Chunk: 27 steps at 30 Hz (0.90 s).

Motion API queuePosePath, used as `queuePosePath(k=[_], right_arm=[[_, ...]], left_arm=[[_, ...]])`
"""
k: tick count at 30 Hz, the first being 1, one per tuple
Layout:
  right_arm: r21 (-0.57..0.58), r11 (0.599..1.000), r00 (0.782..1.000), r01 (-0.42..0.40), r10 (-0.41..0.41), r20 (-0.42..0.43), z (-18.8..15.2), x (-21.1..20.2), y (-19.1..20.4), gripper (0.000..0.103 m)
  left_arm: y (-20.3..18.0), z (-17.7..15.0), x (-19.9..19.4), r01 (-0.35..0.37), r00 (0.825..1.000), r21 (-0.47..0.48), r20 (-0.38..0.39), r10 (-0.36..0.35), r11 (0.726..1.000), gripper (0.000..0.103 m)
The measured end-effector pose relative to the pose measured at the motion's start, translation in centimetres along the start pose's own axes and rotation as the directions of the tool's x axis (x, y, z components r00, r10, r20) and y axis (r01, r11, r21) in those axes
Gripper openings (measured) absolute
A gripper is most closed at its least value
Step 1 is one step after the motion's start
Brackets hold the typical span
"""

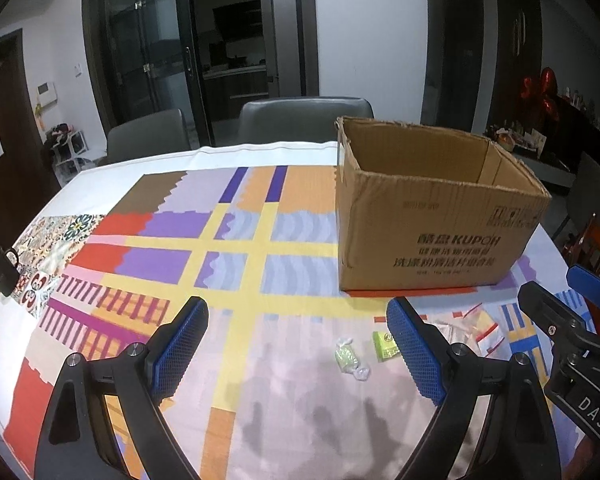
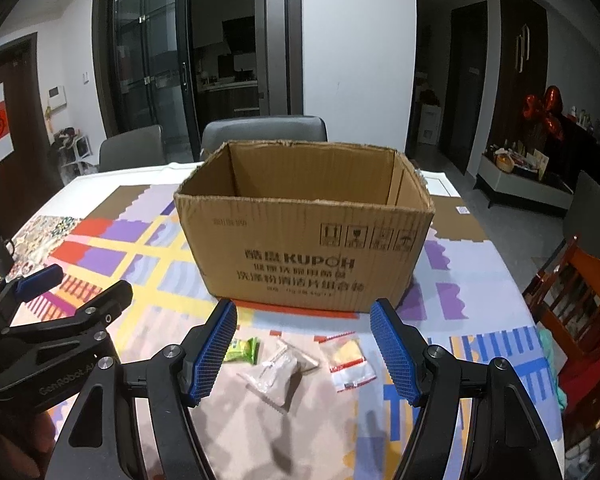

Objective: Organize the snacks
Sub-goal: 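Lower both tools toward the green candy and the clear cake bag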

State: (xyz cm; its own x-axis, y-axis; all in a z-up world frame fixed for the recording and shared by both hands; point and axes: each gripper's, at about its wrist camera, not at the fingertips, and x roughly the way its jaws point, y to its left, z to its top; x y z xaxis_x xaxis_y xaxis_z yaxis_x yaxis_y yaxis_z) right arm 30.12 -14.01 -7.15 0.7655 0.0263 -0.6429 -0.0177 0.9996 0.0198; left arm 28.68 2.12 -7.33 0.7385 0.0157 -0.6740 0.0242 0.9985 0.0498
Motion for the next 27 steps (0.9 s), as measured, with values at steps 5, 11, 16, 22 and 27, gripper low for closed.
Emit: queuePosePath(k=[5,11,16,22,27], right_arm=[[0.001,1.0,1.0,0.017,-0.017,-0.019,-0.8,0.5,-0.5,0.07],[0.003,0.999,0.998,0.037,-0.037,-0.043,-1.5,1.2,-1.9,0.07],[-0.004,0.999,0.997,0.049,-0.049,-0.063,-2.1,1.8,-3.1,0.07],[0.01,0.998,0.994,0.06,-0.059,-0.093,-3.0,3.2,-4.5,0.07],[0.018,0.998,0.991,0.058,-0.056,-0.12,-3.7,4.6,-5.1,0.07]], left_arm=[[-0.9,-0.6,0.6,0.029,1.0,0.016,-0.01,-0.029,0.999,0.092],[-2.8,-1.0,1.8,0.067,0.997,0.042,-0.032,-0.066,0.997,0.092],[-4.3,-1.4,3.2,0.1,0.994,0.062,-0.061,-0.096,0.993,0.091],[-5.8,-1.8,5.0,0.121,0.989,0.083,-0.099,-0.112,0.989,0.086],[-6.6,-2.3,6.5,0.131,0.984,0.09,-0.132,-0.119,0.987,0.082]])
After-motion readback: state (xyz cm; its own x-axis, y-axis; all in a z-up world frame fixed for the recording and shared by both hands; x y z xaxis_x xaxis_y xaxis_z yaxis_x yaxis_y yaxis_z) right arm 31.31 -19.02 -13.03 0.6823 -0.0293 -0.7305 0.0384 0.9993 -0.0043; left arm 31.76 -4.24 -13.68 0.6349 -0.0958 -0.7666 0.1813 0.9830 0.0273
